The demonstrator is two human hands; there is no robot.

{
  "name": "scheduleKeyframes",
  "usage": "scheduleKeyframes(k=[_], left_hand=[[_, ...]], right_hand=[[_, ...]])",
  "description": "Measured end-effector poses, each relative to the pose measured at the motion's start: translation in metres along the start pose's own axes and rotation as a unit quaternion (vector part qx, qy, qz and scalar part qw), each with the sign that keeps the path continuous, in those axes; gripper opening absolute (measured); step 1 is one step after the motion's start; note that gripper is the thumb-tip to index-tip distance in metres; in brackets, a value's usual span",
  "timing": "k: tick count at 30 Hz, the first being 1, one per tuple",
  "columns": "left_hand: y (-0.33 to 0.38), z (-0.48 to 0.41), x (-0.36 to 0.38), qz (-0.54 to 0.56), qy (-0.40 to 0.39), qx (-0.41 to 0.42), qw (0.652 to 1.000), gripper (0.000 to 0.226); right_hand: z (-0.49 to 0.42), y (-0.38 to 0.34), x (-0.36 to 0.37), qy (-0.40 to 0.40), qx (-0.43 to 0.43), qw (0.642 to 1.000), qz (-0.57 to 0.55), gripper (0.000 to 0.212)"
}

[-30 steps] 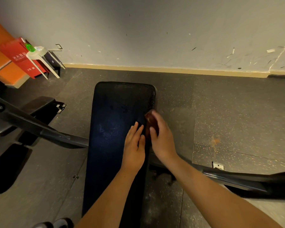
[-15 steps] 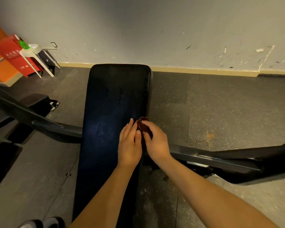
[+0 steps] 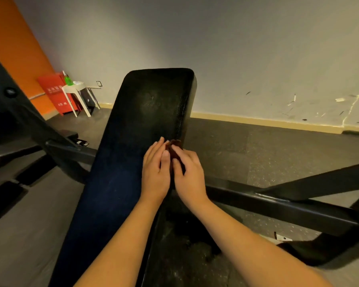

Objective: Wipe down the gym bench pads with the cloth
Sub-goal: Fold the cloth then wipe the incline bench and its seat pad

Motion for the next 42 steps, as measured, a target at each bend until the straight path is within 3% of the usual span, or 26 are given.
scheduleKeyframes(k=[9, 15, 23, 32, 42], left_hand=[[-0.003, 0.018, -0.006, 0.041, 0.089, 0.025, 0.995, 0.038], [-0.024, 0.071, -0.009, -0.020, 0.091, 0.037, 0.995, 0.039], [-0.040, 0.080, -0.012, -0.037, 0.113, 0.039, 0.992, 0.038], [-0.037, 0.084, -0.011, -0.031, 0.126, 0.041, 0.991, 0.037], [-0.041, 0.083, -0.013, -0.029, 0.143, 0.053, 0.988, 0.035]], right_hand=[[-0.021, 0.002, 0.002, 0.015, -0.044, 0.999, -0.028, 0.036], [0.045, 0.023, 0.011, -0.011, -0.059, 0.998, -0.027, 0.035], [-0.008, -0.002, 0.007, 0.022, -0.055, 0.998, -0.028, 0.038], [0.080, 0.030, 0.018, -0.009, -0.044, 0.997, -0.063, 0.041], [0.013, 0.021, 0.009, 0.027, -0.027, 0.997, -0.074, 0.045]])
Point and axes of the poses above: each hand's wrist, its own z-axis away from the middle knuckle, its own x-axis out of the palm, y = z × x, the point moved 7 cm from there along -z, towards the middle knuckle, and after that the axes turned 9 degrees about -z, right-handed, at the moved point
